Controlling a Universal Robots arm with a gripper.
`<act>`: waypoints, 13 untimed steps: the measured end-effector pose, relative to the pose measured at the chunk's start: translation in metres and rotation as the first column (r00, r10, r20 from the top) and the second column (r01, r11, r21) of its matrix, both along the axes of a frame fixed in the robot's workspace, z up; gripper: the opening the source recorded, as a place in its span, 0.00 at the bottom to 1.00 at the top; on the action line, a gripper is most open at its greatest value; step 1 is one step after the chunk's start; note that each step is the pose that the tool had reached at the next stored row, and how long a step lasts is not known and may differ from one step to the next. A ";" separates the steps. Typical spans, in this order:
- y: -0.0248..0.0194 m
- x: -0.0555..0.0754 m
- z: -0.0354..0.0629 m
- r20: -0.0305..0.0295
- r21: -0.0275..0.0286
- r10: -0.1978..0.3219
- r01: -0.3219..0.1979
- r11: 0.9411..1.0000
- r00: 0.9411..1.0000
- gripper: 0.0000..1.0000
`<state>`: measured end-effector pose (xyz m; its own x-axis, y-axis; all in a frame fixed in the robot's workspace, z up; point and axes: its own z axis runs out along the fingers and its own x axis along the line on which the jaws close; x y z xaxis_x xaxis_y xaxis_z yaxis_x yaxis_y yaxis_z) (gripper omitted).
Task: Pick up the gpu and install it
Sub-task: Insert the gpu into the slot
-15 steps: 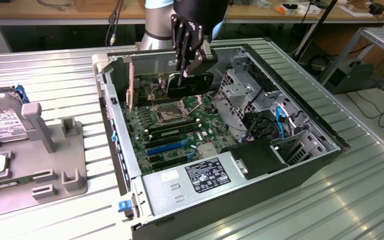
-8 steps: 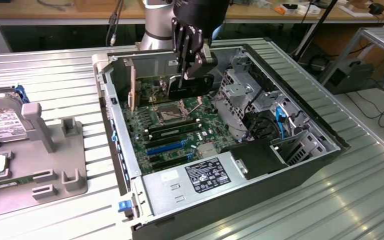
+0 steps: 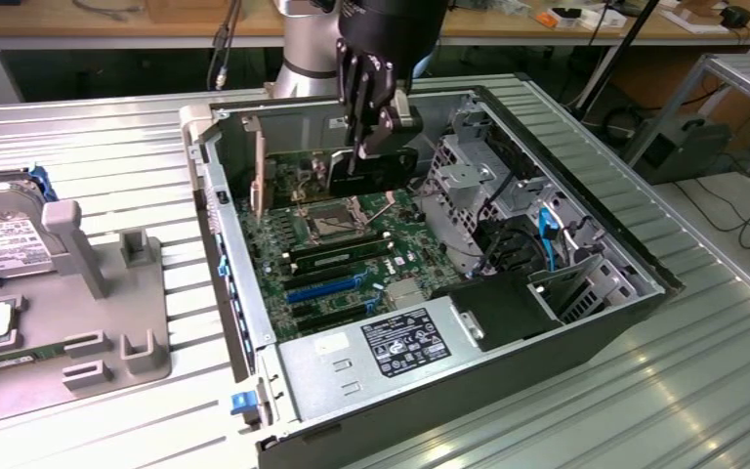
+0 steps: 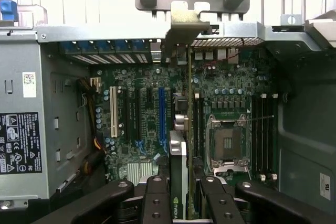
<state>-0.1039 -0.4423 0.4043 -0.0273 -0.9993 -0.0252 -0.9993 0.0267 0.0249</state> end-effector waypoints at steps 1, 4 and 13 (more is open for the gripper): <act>0.0000 0.000 -0.0006 0.000 0.000 -0.008 0.008 1.000 1.000 0.27; 0.0000 0.000 -0.0020 0.000 0.000 -0.018 0.018 1.000 1.000 0.27; 0.0000 0.000 -0.0058 0.000 0.000 -0.020 0.020 1.000 1.000 0.27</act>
<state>-0.1039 -0.4423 0.3985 -0.0471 -0.9986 -0.0252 -0.9986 0.0465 0.0249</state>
